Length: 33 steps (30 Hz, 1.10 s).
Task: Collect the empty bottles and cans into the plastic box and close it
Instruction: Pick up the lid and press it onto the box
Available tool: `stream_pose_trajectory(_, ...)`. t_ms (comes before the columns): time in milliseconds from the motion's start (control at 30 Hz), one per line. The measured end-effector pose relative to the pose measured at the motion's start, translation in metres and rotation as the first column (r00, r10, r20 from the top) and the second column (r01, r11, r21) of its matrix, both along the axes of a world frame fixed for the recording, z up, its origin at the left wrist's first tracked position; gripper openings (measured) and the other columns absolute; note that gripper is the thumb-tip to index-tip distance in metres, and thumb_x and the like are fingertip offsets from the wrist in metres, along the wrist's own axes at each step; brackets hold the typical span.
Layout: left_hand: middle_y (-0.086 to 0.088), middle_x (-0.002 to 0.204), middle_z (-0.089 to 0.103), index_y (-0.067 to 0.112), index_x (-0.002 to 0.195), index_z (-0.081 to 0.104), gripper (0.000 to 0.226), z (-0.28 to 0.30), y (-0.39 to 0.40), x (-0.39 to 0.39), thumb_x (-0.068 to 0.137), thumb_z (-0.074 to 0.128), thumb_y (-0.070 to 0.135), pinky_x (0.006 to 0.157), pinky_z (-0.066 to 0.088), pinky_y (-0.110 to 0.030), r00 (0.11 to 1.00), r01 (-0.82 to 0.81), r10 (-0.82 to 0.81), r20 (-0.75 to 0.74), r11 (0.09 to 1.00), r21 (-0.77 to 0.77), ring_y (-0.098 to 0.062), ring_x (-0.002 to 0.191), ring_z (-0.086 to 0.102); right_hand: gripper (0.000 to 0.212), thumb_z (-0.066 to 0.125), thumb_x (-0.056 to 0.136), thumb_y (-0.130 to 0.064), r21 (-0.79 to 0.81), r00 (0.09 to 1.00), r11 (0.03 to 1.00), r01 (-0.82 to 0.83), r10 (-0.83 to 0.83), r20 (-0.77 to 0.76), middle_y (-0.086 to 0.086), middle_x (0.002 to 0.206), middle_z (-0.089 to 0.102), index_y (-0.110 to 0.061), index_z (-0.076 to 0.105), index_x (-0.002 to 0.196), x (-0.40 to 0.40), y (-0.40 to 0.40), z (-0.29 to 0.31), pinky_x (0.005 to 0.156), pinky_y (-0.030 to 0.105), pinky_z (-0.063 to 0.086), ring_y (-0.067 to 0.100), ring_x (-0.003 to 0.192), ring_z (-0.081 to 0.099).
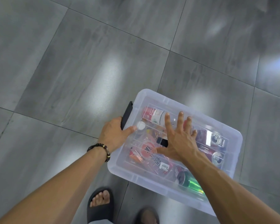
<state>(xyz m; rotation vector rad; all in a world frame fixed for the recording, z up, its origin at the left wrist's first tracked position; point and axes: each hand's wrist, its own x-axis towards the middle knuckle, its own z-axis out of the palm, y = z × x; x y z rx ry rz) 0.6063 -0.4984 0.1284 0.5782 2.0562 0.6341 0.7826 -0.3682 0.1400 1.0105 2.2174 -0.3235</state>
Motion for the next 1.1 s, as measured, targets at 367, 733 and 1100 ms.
stream_pose_trajectory(367, -0.008, 0.091, 0.059, 0.007, 0.106, 0.044, 0.022, 0.014, 0.013, 0.03, 0.097, 0.046, 0.026, 0.06, 0.035, -0.025, 0.919, 0.105, -0.151, -0.364, 0.984, -0.143, -0.017, 0.069, 0.047, 0.131, 0.054, 0.059, -0.086, 0.008, 0.999, 1.0, 0.019, -0.019, -0.03, 0.016, 0.151, -0.037, -0.032, -0.028, 0.145, 0.002, -0.001, -0.008, 0.109, 0.07, 0.003, 0.049, 0.137, -0.028)
stream_pose_trajectory(733, -0.005, 0.158, -0.017, 0.03, 0.149, -0.006, 0.094, 0.005, 0.043, 0.073, 0.086, 0.064, 0.028, 0.113, -0.003, -0.058, 0.488, 0.774, -0.78, -0.391, 0.594, -0.219, -0.031, 0.142, -0.024, 0.109, 0.074, 0.078, -0.042, -0.141, 0.945, 0.988, 0.067, -0.108, -0.308, 0.002, 0.161, -0.018, -0.026, -0.003, 0.153, 0.043, 0.016, 0.013, 0.119, 0.054, 0.003, 0.024, 0.147, -0.017)
stream_pose_trajectory(1100, -0.008, 0.159, -0.011, 0.024, 0.149, 0.002, 0.091, 0.029, 0.062, 0.125, 0.083, 0.064, 0.027, 0.113, 0.003, -0.064, 0.347, 0.822, -0.821, -0.454, 0.5, -0.275, -0.038, 0.142, -0.019, 0.118, 0.064, 0.074, -0.067, 0.022, 0.797, 0.801, 0.598, -0.591, -0.124, -0.003, 0.159, -0.024, -0.026, -0.017, 0.15, 0.167, 0.001, 0.004, 0.112, 0.065, 0.001, 0.042, 0.145, -0.016)
